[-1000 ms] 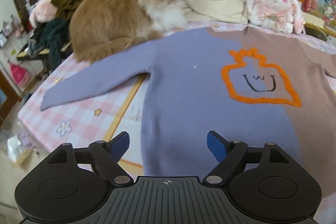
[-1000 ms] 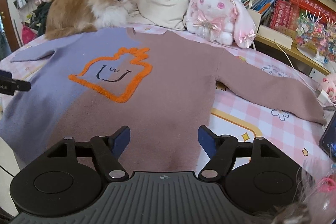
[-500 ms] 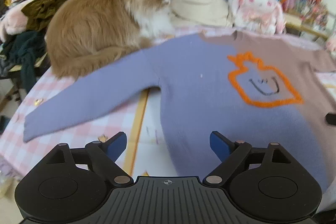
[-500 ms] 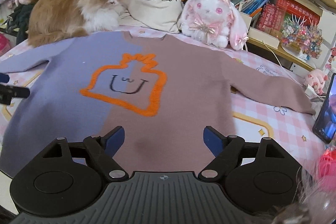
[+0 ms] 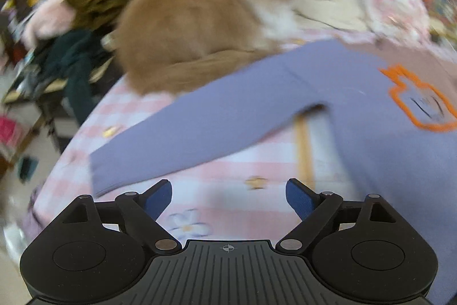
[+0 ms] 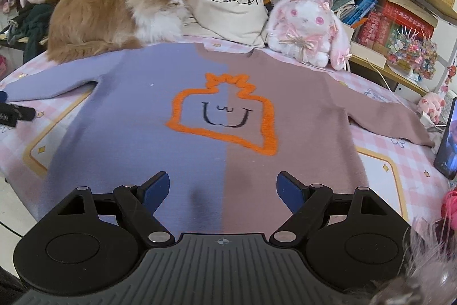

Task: Fold clothes
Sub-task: 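Move the left gripper to the lavender sleeve cuff and grasp it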

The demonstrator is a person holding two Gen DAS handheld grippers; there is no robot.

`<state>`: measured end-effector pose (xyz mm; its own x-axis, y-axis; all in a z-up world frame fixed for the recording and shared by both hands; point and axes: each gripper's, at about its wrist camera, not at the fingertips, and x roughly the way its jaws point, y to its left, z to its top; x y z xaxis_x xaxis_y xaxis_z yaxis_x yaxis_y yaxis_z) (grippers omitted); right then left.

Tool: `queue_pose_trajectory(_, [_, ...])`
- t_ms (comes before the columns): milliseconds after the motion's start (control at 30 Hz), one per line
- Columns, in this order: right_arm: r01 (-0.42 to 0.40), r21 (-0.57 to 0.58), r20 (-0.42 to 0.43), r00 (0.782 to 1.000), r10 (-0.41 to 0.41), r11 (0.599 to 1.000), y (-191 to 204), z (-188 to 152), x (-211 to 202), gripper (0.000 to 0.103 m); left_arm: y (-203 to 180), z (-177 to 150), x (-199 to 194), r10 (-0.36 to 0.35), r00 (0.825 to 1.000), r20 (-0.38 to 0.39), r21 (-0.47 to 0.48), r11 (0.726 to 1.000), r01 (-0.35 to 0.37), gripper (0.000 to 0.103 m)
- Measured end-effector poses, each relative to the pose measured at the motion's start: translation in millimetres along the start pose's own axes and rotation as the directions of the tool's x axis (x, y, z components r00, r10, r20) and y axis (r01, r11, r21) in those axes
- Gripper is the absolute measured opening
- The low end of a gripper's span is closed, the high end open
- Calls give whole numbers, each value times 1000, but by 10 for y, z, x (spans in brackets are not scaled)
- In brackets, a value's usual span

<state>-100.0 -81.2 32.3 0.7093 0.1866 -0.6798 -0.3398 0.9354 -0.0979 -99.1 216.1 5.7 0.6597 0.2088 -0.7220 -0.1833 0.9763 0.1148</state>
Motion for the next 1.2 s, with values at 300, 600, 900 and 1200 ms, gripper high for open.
queue_pose_trajectory(300, [-22,-52,21,1000,23,998,156,37,-43,81,904,-154,194,111,994,-16,-340,934,-110,80])
queue_pose_trajectory(600, [-85,-74,68,994,90,994,194,29,-173,81,1332,-67,403,136,988,-67,-491,858,-151,42])
queue_pose_trajectory(900, [-68,-51,73,995,72,996,149,40,-189,81,1449,-158,521,-132,985,107,-765,622,166,41])
queue_pose_trajectory(1200, [-75,-66,65,995,79,995,174,69,-148,81,1436,-224,624,-221,960,174,-831,490,263,43])
